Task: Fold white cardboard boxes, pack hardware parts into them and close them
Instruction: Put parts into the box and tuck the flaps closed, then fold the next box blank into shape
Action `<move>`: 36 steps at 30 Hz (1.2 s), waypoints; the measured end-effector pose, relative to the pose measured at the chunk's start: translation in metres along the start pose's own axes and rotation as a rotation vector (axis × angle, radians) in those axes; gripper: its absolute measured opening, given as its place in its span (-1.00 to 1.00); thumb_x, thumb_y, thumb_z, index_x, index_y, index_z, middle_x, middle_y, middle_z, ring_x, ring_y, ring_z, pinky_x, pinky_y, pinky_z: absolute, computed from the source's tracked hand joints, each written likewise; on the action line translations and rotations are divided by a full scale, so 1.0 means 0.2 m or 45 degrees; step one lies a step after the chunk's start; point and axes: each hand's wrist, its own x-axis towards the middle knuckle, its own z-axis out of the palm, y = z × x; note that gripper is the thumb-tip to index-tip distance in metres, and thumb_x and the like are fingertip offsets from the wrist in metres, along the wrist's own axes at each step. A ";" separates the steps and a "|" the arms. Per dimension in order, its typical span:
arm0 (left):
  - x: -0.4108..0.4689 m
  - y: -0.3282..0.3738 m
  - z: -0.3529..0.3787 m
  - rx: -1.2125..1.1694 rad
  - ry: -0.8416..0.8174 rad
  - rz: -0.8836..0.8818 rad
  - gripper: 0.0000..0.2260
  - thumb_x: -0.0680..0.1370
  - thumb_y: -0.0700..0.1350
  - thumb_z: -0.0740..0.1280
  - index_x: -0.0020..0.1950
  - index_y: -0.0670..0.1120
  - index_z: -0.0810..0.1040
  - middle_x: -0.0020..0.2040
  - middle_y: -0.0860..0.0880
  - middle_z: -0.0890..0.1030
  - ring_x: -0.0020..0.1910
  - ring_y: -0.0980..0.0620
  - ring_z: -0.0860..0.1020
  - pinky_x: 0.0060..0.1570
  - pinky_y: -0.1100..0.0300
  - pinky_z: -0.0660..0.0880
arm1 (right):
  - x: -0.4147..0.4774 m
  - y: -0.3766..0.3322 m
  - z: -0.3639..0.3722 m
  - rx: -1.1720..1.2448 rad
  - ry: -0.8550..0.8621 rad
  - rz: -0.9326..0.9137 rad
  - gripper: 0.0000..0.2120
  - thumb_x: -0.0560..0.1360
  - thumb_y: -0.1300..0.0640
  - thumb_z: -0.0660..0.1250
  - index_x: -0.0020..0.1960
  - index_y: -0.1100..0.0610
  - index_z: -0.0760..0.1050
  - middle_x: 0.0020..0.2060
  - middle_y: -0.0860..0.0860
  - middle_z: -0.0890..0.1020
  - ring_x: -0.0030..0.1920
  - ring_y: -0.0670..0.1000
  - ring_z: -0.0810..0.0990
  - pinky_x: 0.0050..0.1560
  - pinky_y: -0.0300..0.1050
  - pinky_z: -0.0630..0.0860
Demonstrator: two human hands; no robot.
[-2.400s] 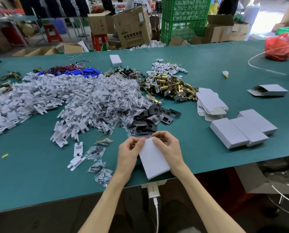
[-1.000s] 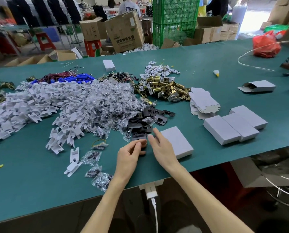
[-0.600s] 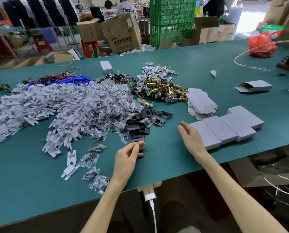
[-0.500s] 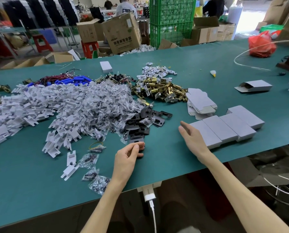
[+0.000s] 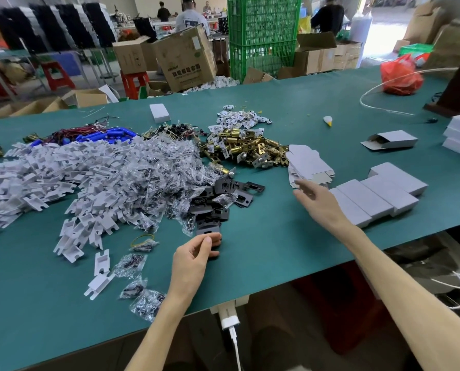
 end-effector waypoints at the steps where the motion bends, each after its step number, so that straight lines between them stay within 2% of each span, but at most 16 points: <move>1: 0.00 0.00 0.00 -0.001 -0.002 0.000 -0.79 0.71 -0.12 0.28 0.17 0.03 0.71 0.06 0.11 0.75 -0.01 0.06 0.73 0.04 0.25 0.63 | 0.05 -0.02 0.01 -0.121 0.030 -0.044 -0.58 0.63 0.10 0.32 0.47 0.13 0.45 0.40 0.04 0.53 0.40 0.03 0.46 0.32 -0.21 0.34; 4: 0.00 0.00 0.00 -0.007 0.006 -0.004 -0.78 0.71 -0.14 0.27 0.16 0.03 0.72 0.06 0.10 0.75 -0.01 0.05 0.73 0.04 0.23 0.63 | 0.20 -0.06 0.03 -0.525 -0.015 -0.030 -0.51 0.64 0.20 0.24 0.52 0.35 0.27 0.53 0.24 0.31 0.55 0.19 0.23 0.55 -0.02 0.10; 8: 0.00 0.01 0.00 0.010 0.021 -0.021 -0.78 0.72 -0.13 0.27 0.16 0.05 0.72 0.05 0.11 0.75 -0.04 0.04 0.73 0.05 0.22 0.62 | 0.32 -0.04 0.05 -0.945 -0.051 0.113 -0.55 0.62 0.24 0.20 0.45 0.38 0.23 0.44 0.32 0.34 0.46 0.29 0.29 0.48 0.12 0.22; 11: 0.00 0.02 0.01 0.012 0.024 -0.020 -0.78 0.72 -0.13 0.27 0.14 0.05 0.72 0.03 0.11 0.75 -0.06 0.05 0.73 0.01 0.26 0.62 | 0.32 -0.01 0.05 -1.076 -0.016 0.086 -0.71 0.58 0.33 0.19 0.29 0.35 0.34 0.24 0.31 0.52 0.25 0.33 0.48 0.20 0.10 0.43; 13: 0.00 0.02 0.01 0.016 0.028 -0.015 -0.78 0.71 -0.14 0.28 0.13 0.04 0.72 0.02 0.11 0.75 -0.07 0.05 0.73 0.00 0.28 0.61 | 0.31 -0.02 0.05 -1.165 0.011 0.015 -0.81 0.55 0.36 0.19 0.16 0.29 0.39 0.11 0.27 0.61 0.13 0.30 0.55 -0.05 0.02 0.38; 15: 0.00 0.03 0.01 0.016 0.032 -0.018 -0.78 0.71 -0.15 0.28 0.13 0.03 0.72 0.02 0.12 0.76 -0.08 0.05 0.73 -0.02 0.30 0.59 | 0.31 -0.04 0.04 -1.230 0.029 -0.042 -0.90 0.55 0.36 0.19 0.02 0.22 0.39 0.03 0.24 0.63 0.05 0.26 0.56 -0.13 -0.03 0.32; 18: 0.00 0.03 0.01 0.010 0.031 -0.024 -0.79 0.71 -0.15 0.28 0.14 0.02 0.72 0.02 0.12 0.75 -0.08 0.05 0.73 -0.03 0.31 0.59 | 0.29 -0.08 0.01 -1.219 0.033 -0.087 -0.88 0.54 0.38 0.17 -0.08 0.19 0.31 -0.04 0.24 0.61 -0.08 0.23 0.51 -0.17 -0.02 0.36; 20: 0.00 0.03 0.01 0.009 0.029 -0.022 -0.79 0.71 -0.15 0.28 0.15 0.03 0.72 0.02 0.13 0.75 -0.09 0.06 0.73 -0.03 0.32 0.59 | 0.27 -0.11 0.00 -1.170 0.059 -0.101 -0.89 0.52 0.39 0.16 -0.07 0.20 0.34 -0.06 0.24 0.60 -0.16 0.19 0.42 -0.21 -0.03 0.32; 24: -0.01 0.03 0.01 0.003 0.029 -0.025 -0.79 0.71 -0.15 0.29 0.14 0.02 0.72 0.02 0.13 0.75 -0.08 0.06 0.73 -0.03 0.32 0.59 | 0.24 -0.15 -0.04 -1.105 0.054 -0.082 -0.82 0.50 0.40 0.19 0.03 0.27 0.51 -0.04 0.23 0.62 -0.12 0.21 0.49 -0.14 -0.04 0.45; 28: -0.01 0.04 0.01 0.003 0.029 -0.021 -0.79 0.70 -0.15 0.29 0.14 0.02 0.72 0.02 0.13 0.76 -0.08 0.06 0.73 -0.03 0.31 0.59 | 0.22 -0.17 -0.06 -1.029 -0.022 -0.026 -0.77 0.47 0.41 0.20 0.05 0.28 0.55 -0.02 0.20 0.64 0.00 0.25 0.56 0.02 0.01 0.55; 31: -0.01 0.03 0.01 0.012 0.026 -0.015 -0.80 0.70 -0.15 0.29 0.14 0.03 0.72 0.02 0.13 0.76 -0.08 0.06 0.73 -0.03 0.30 0.60 | 0.22 -0.18 -0.07 -1.047 -0.003 -0.026 -0.77 0.49 0.39 0.23 0.09 0.26 0.55 -0.07 0.17 0.60 -0.10 0.22 0.51 -0.10 -0.02 0.48; 33: -0.01 0.03 0.00 0.012 0.025 -0.016 -0.80 0.70 -0.14 0.29 0.14 0.02 0.72 0.02 0.13 0.75 -0.08 0.05 0.73 -0.02 0.30 0.60 | 0.22 -0.20 -0.09 -1.024 0.145 -0.053 -0.74 0.49 0.42 0.25 0.15 0.27 0.52 -0.11 0.19 0.57 -0.13 0.25 0.52 -0.14 0.02 0.45; 36: -0.01 0.03 0.01 0.006 0.023 -0.020 -0.80 0.70 -0.14 0.29 0.14 0.01 0.72 0.02 0.13 0.75 -0.08 0.05 0.73 -0.02 0.29 0.60 | 0.22 -0.23 -0.13 -0.722 0.565 -0.164 -0.72 0.58 0.44 0.17 0.22 0.29 0.54 -0.03 0.30 0.67 -0.03 0.32 0.63 -0.05 0.10 0.52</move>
